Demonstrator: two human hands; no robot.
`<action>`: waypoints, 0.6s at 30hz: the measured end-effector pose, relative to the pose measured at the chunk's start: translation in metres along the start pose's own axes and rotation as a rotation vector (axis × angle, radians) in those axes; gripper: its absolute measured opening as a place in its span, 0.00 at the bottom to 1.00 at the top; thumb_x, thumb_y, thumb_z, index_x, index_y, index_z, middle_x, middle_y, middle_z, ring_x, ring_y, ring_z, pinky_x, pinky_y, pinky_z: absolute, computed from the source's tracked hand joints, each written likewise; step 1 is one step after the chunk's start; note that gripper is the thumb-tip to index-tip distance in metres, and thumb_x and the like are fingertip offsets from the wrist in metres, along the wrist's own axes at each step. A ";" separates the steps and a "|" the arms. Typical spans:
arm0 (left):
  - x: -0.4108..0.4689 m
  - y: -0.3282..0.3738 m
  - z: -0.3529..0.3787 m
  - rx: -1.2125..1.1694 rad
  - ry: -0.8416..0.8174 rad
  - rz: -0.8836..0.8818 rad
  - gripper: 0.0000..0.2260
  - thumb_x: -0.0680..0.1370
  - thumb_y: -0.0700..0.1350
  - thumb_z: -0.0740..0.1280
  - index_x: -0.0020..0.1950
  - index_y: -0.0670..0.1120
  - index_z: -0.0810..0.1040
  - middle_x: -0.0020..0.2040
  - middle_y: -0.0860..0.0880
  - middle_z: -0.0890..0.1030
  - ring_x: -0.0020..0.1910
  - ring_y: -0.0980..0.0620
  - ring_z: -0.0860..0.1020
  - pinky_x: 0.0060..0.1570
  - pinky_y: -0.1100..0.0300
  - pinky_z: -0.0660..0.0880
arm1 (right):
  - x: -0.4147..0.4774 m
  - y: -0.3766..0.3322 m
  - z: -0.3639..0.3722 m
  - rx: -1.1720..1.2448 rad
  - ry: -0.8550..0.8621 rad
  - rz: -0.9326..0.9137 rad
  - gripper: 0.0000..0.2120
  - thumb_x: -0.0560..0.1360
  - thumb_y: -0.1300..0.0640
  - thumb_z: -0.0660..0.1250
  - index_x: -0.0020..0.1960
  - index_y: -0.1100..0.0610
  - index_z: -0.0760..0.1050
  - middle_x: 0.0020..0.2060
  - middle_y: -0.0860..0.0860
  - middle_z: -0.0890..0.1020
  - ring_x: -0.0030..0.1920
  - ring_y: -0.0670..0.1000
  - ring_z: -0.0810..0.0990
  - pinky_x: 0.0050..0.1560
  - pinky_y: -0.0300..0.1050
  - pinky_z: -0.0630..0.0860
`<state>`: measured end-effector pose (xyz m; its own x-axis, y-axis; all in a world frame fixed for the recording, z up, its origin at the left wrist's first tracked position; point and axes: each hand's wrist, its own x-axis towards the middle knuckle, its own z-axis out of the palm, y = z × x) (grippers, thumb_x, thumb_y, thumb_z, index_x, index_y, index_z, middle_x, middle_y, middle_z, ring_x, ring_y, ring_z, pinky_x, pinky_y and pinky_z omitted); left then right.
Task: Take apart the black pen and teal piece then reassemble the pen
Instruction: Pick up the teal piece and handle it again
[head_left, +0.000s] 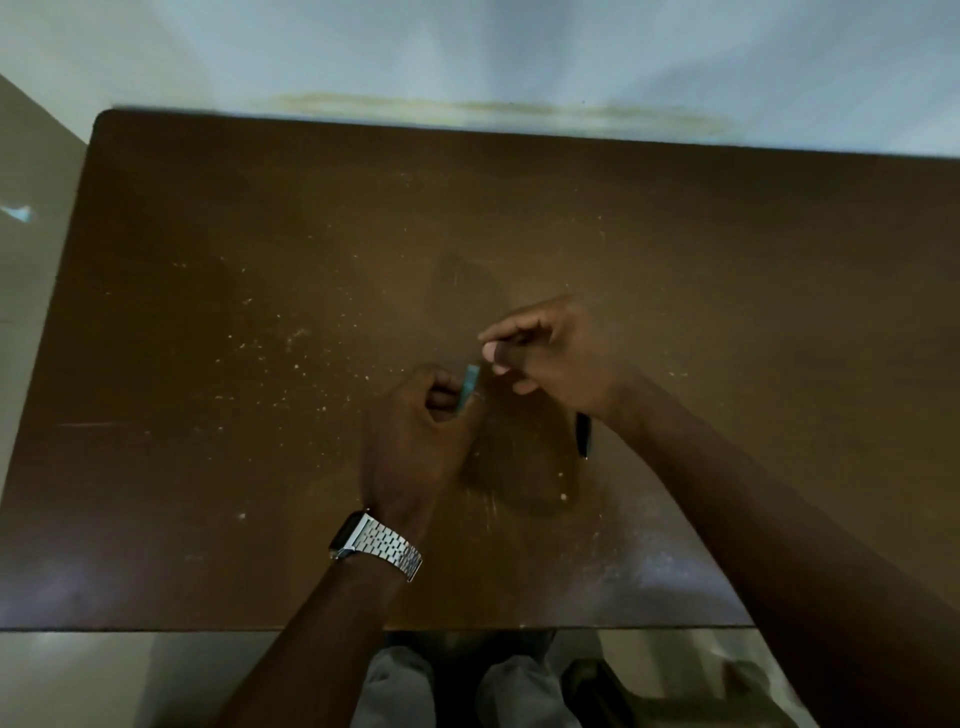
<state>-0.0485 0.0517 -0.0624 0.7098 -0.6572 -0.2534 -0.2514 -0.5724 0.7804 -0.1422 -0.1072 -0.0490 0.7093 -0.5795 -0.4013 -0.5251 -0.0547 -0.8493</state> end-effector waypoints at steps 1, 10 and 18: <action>-0.001 0.003 -0.001 0.015 0.009 0.018 0.09 0.71 0.58 0.74 0.45 0.56 0.81 0.37 0.61 0.82 0.38 0.70 0.81 0.31 0.71 0.74 | -0.001 -0.001 -0.003 -0.037 -0.033 -0.017 0.08 0.78 0.58 0.72 0.51 0.46 0.84 0.42 0.43 0.86 0.43 0.41 0.86 0.35 0.38 0.84; -0.003 0.012 0.003 0.152 0.026 0.150 0.11 0.75 0.54 0.76 0.54 0.50 0.85 0.47 0.51 0.88 0.40 0.59 0.82 0.36 0.64 0.77 | -0.003 -0.006 -0.011 -0.131 -0.124 0.005 0.11 0.81 0.60 0.67 0.61 0.52 0.82 0.51 0.46 0.85 0.49 0.46 0.84 0.38 0.40 0.84; -0.005 0.009 0.004 0.180 0.065 0.160 0.11 0.75 0.54 0.76 0.55 0.51 0.85 0.47 0.50 0.89 0.44 0.51 0.86 0.40 0.51 0.83 | -0.004 -0.008 -0.012 -0.212 -0.126 -0.022 0.12 0.81 0.63 0.66 0.61 0.56 0.82 0.51 0.46 0.86 0.46 0.43 0.84 0.38 0.34 0.81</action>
<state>-0.0569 0.0485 -0.0563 0.6906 -0.7173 -0.0929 -0.4734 -0.5454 0.6917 -0.1462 -0.1142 -0.0370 0.7675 -0.4711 -0.4348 -0.5868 -0.2431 -0.7724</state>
